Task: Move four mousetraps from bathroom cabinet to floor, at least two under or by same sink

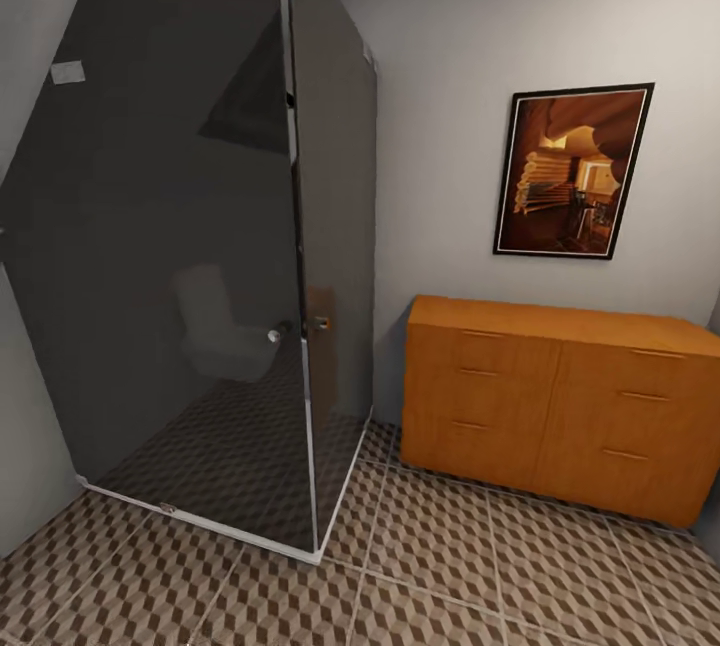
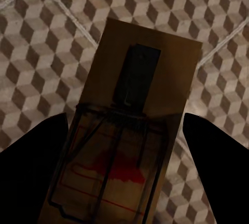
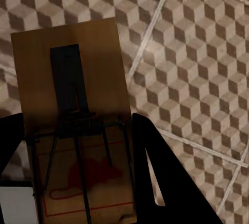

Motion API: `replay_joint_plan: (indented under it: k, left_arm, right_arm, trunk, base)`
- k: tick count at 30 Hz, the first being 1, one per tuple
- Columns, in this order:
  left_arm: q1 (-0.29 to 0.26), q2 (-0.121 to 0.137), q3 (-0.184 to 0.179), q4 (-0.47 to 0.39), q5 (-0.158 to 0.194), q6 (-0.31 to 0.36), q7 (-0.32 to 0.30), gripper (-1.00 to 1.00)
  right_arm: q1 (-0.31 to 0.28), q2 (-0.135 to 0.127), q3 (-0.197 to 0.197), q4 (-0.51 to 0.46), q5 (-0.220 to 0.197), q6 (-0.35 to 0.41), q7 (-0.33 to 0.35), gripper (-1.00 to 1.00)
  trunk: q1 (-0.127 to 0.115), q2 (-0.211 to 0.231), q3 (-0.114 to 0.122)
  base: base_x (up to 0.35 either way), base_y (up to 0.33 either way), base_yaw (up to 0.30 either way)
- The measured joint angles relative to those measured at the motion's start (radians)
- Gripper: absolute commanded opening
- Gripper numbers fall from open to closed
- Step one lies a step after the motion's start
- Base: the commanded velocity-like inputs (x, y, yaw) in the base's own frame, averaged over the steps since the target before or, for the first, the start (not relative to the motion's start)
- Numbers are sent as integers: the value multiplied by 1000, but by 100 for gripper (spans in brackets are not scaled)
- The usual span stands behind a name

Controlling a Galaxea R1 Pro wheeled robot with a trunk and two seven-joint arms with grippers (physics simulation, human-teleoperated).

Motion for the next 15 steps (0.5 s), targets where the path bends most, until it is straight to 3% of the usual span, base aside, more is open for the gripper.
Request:
replay_joint_plan:
  k: [15]
  left_arm:
    - [0,0,0,0,0,1,1,-100]
  right_arm:
    - [0,0,0,0,0,-1,-2,-100]
  trunk:
    - [0,0,0]
  base:
    - [0,0,274]
